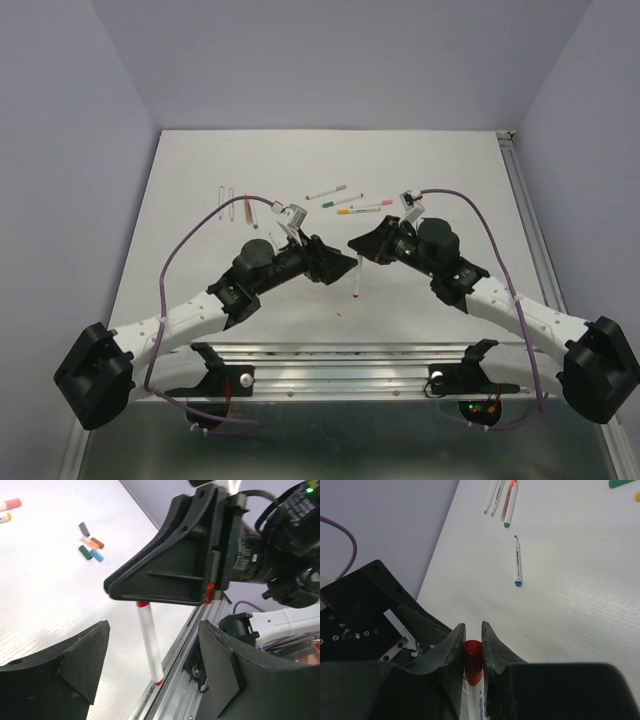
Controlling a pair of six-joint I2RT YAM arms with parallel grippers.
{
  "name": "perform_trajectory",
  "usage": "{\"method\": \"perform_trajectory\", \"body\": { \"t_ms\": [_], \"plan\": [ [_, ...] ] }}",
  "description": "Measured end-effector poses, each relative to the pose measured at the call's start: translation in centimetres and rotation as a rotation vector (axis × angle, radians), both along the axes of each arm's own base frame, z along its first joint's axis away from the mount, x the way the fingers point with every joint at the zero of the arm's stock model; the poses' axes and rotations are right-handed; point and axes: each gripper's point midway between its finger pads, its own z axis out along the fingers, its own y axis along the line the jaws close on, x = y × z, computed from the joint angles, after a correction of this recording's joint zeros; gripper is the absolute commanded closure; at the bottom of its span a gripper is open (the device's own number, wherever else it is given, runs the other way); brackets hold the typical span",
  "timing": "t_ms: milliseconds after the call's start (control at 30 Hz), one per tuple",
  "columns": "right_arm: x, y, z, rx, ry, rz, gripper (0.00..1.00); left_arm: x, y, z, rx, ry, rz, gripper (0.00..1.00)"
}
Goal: Open the pen caps
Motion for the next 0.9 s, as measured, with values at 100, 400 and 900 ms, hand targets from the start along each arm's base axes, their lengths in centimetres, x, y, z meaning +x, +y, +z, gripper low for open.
{"method": "perform_trajectory", "body": {
  "t_ms": [100,400,900],
  "plan": [
    [-0.2,0.0,0.5,0.01,-0.012,0.011,0.99,0.2,0.0,-1.2,0.035,0.018,0.006,0.17],
    [-0.6,0.9,1.5,0.059,-0.028,0.06,0.99,0.4,-1.2,-5.3,0.125,0.095,-0.038,0.25],
    [0.9,1.4,1.0,0.071,-0.034,0.023,0.99,0.8,-2.9,-4.3,0.088,0.092,-0.091,1.0]
  ]
}}
